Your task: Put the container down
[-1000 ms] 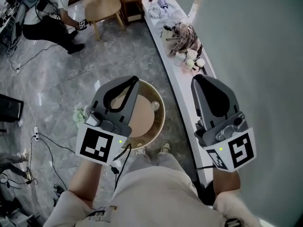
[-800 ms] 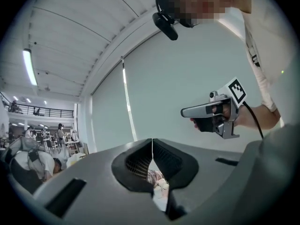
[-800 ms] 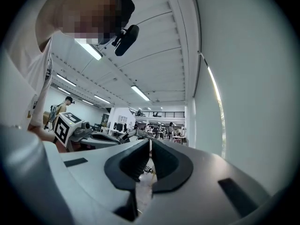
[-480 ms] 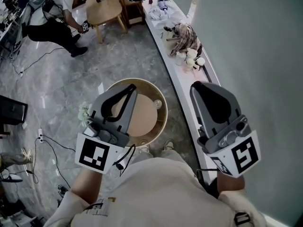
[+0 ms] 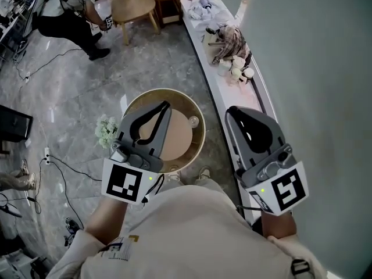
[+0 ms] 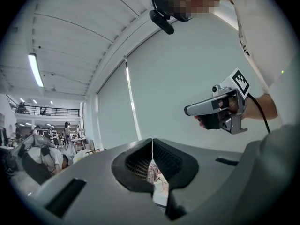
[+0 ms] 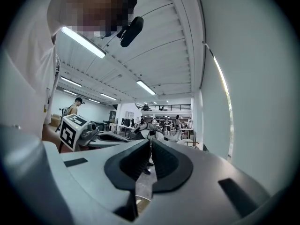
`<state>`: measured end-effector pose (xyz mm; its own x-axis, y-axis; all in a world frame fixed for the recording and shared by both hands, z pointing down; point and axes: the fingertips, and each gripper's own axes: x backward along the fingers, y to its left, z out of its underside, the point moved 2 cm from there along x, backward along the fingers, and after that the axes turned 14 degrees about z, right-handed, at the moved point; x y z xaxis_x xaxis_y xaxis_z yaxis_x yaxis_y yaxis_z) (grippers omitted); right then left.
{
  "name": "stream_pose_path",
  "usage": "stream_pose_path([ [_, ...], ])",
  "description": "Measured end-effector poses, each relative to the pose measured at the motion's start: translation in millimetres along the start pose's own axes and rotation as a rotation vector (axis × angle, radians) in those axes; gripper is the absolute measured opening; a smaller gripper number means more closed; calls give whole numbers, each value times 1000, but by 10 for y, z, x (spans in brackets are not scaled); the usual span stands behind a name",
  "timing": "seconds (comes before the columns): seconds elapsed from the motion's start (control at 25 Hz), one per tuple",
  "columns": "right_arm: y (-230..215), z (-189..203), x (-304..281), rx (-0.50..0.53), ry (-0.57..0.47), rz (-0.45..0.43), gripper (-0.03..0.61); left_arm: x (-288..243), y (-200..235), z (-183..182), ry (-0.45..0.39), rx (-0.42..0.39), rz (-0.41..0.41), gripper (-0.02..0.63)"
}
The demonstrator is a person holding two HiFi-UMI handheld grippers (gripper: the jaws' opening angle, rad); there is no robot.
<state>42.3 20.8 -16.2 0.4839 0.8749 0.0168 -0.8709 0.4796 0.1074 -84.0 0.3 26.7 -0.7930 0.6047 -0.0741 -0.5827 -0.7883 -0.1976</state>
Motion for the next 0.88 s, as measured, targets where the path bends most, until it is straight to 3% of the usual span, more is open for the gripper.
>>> stream_pose_path([
  [0.32, -79, 122, 59, -77, 15, 11, 11, -3, -19, 70, 6, 24, -19, 13],
  [0.88, -137, 0, 130, -13, -16, 47, 11, -2, -61, 61, 46, -32, -2, 14],
])
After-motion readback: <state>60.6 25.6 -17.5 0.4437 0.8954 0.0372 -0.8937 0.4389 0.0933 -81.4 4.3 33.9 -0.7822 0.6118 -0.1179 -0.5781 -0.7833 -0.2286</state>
